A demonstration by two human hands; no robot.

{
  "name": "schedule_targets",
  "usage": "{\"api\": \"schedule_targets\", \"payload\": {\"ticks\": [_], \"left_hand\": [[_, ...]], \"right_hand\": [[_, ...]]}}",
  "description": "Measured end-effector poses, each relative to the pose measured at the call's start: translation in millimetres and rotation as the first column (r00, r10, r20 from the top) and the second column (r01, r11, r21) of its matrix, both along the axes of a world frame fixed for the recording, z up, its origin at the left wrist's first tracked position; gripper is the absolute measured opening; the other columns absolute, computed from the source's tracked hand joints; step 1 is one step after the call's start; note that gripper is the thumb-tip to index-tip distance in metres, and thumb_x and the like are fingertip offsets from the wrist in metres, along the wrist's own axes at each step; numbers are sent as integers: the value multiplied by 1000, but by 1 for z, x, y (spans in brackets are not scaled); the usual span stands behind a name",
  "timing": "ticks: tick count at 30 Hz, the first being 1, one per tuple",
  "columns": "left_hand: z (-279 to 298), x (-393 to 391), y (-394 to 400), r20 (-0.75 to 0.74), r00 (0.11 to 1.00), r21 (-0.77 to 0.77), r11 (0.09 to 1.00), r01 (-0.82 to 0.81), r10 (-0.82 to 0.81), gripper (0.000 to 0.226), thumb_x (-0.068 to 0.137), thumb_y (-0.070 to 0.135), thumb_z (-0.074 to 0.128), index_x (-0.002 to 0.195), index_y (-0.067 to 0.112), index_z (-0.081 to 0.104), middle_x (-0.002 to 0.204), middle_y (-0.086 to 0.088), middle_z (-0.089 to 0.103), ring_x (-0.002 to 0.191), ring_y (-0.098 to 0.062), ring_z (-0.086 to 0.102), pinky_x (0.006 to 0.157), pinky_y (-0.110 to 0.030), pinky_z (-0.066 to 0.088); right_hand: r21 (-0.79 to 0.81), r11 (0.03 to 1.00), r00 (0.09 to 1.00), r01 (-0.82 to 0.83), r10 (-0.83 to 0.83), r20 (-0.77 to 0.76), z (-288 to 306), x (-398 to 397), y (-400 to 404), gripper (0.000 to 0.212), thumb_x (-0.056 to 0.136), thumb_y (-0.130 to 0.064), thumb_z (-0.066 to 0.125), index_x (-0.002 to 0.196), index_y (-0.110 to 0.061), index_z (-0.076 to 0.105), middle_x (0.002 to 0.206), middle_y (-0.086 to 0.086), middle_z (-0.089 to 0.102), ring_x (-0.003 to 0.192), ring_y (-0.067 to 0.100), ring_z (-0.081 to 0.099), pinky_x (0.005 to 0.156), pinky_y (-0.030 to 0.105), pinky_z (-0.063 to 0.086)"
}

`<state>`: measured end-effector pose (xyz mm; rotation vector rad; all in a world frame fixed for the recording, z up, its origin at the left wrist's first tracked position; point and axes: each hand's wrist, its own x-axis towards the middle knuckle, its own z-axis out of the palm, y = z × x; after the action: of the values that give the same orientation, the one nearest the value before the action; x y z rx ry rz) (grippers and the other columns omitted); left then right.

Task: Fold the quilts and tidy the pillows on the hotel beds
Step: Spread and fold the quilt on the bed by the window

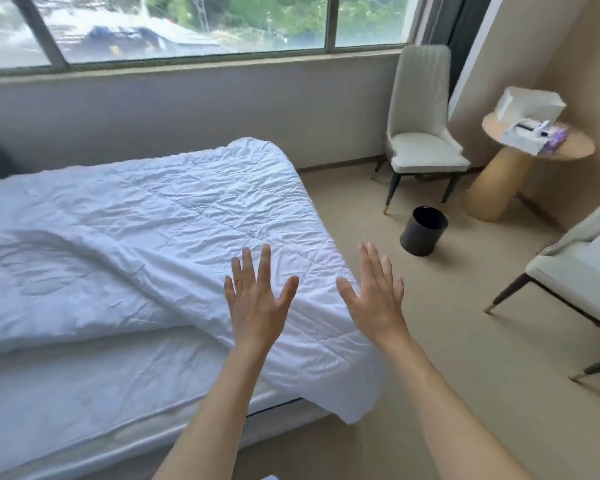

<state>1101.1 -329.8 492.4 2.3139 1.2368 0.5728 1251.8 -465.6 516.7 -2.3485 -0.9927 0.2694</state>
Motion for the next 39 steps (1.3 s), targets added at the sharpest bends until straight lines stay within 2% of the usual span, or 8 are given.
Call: {"api": "schedule_targets", "payload": {"ticks": [11, 17, 20, 23, 27, 31, 35, 39], "left_hand": [[-44, -61, 71, 16, 915, -155, 905, -396, 404, 80, 95, 65, 45, 161, 29, 17, 170, -8, 9, 156, -28, 2, 123, -50, 5], [-88, -57, 99, 184, 853, -410, 827, -385, 489, 88, 90, 74, 46, 160, 29, 17, 169, -3, 15, 156, -19, 7, 125, -47, 14], [-108, -55, 98, 273, 760, -641, 700, -314, 590, 85, 94, 63, 53, 161, 31, 13, 168, 5, 12, 155, -15, 12, 123, -41, 22], [-137, -50, 97, 221, 653, -805, 513, -297, 725, 90, 89, 65, 55, 160, 33, 11, 169, 3, 13, 154, -19, 19, 120, -40, 27], [-188, -39, 90, 73, 550, -904, 288, -315, 832, 85, 96, 58, 52, 162, 26, 9, 168, -6, 18, 152, -23, 25, 115, -37, 29], [-243, -33, 82, -6, 411, -957, 114, -267, 912, 89, 92, 64, 54, 162, 28, 10, 167, -3, 19, 152, -23, 25, 118, -41, 26], [-300, -30, 70, -38, 317, -986, 17, -169, 948, 101, 77, 77, 61, 158, 27, 25, 163, -1, 32, 148, -21, 34, 119, -40, 30], [-328, -25, 68, -6, 316, -992, 34, -122, 949, 58, 94, 57, 57, 136, 18, 53, 134, -4, 65, 123, -17, 62, 98, -31, 52]], "right_hand": [[6, 953, 947, -301, 300, -114, -40, -20, 127, 74, 102, -50, 44, 163, -34, 4, 172, -10, 2, 158, 25, -2, 123, 57, -3], [52, 968, 940, -247, 252, -229, -72, -15, 162, 71, 103, -48, 46, 163, -28, 14, 171, -9, 11, 158, 19, 6, 125, 53, 3], [115, 980, 888, -161, 195, -417, -95, -11, 169, 69, 103, -46, 50, 161, -23, 21, 169, -5, 22, 156, 19, 18, 126, 45, 17], [115, 993, 718, -13, 89, -691, -121, -6, 176, 65, 104, -44, 51, 160, -23, 26, 165, -5, 29, 152, 14, 27, 123, 34, 24], [0, 970, 306, 244, -77, -949, -175, -1, 182, 63, 101, -54, 50, 156, -26, 34, 157, -6, 41, 145, 20, 41, 120, 48, 33], [-125, 927, -12, 354, -129, -992, -230, -7, 173, 65, 103, -54, 45, 157, -19, 32, 154, 2, 47, 141, 29, 47, 114, 50, 39], [-261, 865, -235, 429, -172, -957, -282, -16, 151, 65, 102, -59, 42, 149, -14, 41, 147, 7, 55, 135, 32, 53, 116, 53, 38], [-375, 790, -387, 484, -191, -902, -321, -34, 126, 66, 101, -60, 43, 139, -7, 50, 138, 12, 62, 127, 33, 59, 114, 55, 40]]}}
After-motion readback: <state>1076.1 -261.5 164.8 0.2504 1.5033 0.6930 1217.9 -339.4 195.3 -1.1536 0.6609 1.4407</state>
